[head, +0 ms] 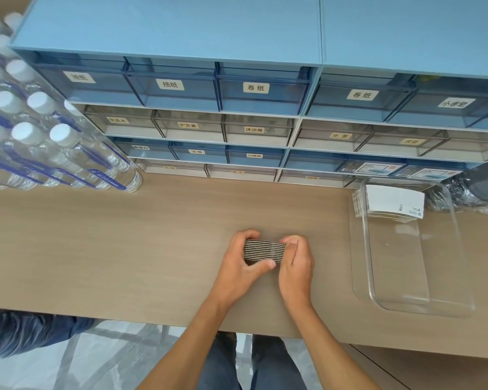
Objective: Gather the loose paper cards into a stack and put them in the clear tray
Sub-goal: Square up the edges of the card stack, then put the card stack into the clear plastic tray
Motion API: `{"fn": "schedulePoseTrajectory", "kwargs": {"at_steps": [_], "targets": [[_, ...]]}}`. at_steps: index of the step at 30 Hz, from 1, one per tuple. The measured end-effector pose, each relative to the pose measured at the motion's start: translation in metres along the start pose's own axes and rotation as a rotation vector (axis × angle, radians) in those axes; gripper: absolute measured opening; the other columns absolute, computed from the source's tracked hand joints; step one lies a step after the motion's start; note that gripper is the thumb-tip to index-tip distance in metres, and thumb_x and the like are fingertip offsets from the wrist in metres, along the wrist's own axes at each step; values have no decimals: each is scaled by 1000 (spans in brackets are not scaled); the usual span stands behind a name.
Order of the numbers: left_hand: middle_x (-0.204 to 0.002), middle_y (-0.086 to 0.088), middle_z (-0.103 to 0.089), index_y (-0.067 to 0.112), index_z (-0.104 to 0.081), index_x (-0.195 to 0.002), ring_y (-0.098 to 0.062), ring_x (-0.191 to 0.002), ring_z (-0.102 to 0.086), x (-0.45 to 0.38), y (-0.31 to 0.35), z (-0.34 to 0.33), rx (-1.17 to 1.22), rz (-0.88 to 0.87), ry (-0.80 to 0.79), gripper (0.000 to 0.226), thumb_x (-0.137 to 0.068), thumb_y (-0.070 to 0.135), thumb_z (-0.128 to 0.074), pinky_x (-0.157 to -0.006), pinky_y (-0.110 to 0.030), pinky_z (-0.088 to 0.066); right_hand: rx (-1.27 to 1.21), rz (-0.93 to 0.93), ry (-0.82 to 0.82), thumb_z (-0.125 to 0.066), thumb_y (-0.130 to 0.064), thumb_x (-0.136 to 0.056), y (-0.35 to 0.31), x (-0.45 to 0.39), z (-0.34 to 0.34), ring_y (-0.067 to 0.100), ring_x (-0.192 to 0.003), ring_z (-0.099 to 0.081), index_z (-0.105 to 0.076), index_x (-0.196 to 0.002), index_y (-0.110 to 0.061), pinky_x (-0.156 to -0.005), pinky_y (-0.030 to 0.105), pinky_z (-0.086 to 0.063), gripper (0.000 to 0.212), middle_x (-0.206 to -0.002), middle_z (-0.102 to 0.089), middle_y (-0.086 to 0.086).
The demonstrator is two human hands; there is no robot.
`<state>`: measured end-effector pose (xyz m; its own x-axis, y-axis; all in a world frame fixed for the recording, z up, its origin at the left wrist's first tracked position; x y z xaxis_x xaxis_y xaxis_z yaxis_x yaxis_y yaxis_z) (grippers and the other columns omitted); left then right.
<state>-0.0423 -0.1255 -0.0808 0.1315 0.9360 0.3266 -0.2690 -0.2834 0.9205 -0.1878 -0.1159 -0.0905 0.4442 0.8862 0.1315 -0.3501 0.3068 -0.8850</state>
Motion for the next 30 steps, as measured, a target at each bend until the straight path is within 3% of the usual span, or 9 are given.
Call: {"fn": "schedulePoseTrajectory", "kwargs": {"at_steps": [3, 6, 9, 13, 16, 18, 21, 25, 30], "targets": [[-113, 4, -57, 28, -53, -116, -2, -104, -55, -4, -1, 1, -118, -49, -17, 56, -70, 16, -83, -89, -15, -44, -4, 8, 6, -35, -18, -93, -1, 0, 0, 21, -81, -60, -59, -89, -8, -72, 14, -44, 25, -85, -64, 5], [-106, -1, -57, 15, -57, -113, 4, -95, -53, -5, 0, 1, -200, -103, 15, 44, -76, 4, -78, -83, -10, -41, 0, -1, 6, -36, -16, -94, -2, 0, 0, 22, -81, -60, -59, -88, -8, -74, 25, -46, 25, -84, -64, 5], [-99, 0, -57, 9, -61, -108, 7, -90, -54, -4, 3, 1, -203, -113, 67, 40, -74, -3, -77, -79, -7, -40, -4, -15, -4, -37, -12, -96, -3, 0, 1, 21, -81, -60, -58, -87, -9, -72, 25, -47, 23, -84, -63, 5], [-94, -2, -63, 15, -63, -98, 5, -83, -57, -2, 9, 1, -149, -87, 108, 42, -67, -8, -79, -73, -6, -42, -53, -49, -52, -41, -8, -98, -7, 0, 6, 16, -82, -61, -61, -87, -13, -73, 23, -47, 22, -84, -65, -1], [-89, 7, -69, 27, -62, -93, 6, -81, -62, 1, 16, 5, -53, -36, 114, 51, -62, -6, -84, -72, -6, -46, -132, -57, -129, -45, -20, -100, -19, -2, 15, 1, -88, -62, -62, -93, -27, -77, 10, -45, 19, -90, -67, -16], [-85, 13, -73, 26, -63, -96, 6, -77, -65, 3, 22, 10, 67, 18, 118, 55, -58, -2, -89, -68, -8, -49, -254, -98, -203, -51, -32, -98, -28, -5, 25, -4, -91, -64, -62, -104, -31, -76, 5, -46, 13, -97, -68, -24], [-88, 9, -73, 21, -62, -103, -2, -77, -68, 7, 36, 12, 341, 111, 143, 60, -53, 5, -93, -66, -15, -54, -569, -221, -248, -66, -38, -89, -37, -11, 45, 6, -99, -69, -63, -120, -19, -83, 21, -55, 37, -107, -74, -10], [-89, 1, -72, 21, -62, -101, -15, -82, -67, 10, 62, -8, 608, 196, 122, 60, -51, 9, -92, -70, -25, -55, -928, -309, -291, -74, -16, -79, -58, -14, 67, 22, -100, -72, -61, -119, -4, -81, 28, -59, 43, -107, -76, 10], [-103, -16, -74, 8, -59, -108, -33, -97, -69, 12, 102, -53, 771, 219, 64, 63, -53, 8, -91, -90, -46, -52, -1212, -430, -258, -69, -4, -80, -69, -7, 90, 25, -98, -71, -65, -114, -3, -85, 31, -58, 34, -108, -73, 16]]}}
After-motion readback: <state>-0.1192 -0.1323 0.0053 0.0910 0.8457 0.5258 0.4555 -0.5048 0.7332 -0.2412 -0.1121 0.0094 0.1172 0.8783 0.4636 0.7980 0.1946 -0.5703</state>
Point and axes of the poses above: each hand's wrist, its own x-axis away from the middle knuckle, its own z-axis out of the back of the hand, y = z × x, the point moved 4 cm from there along -x, towards the middle knuckle
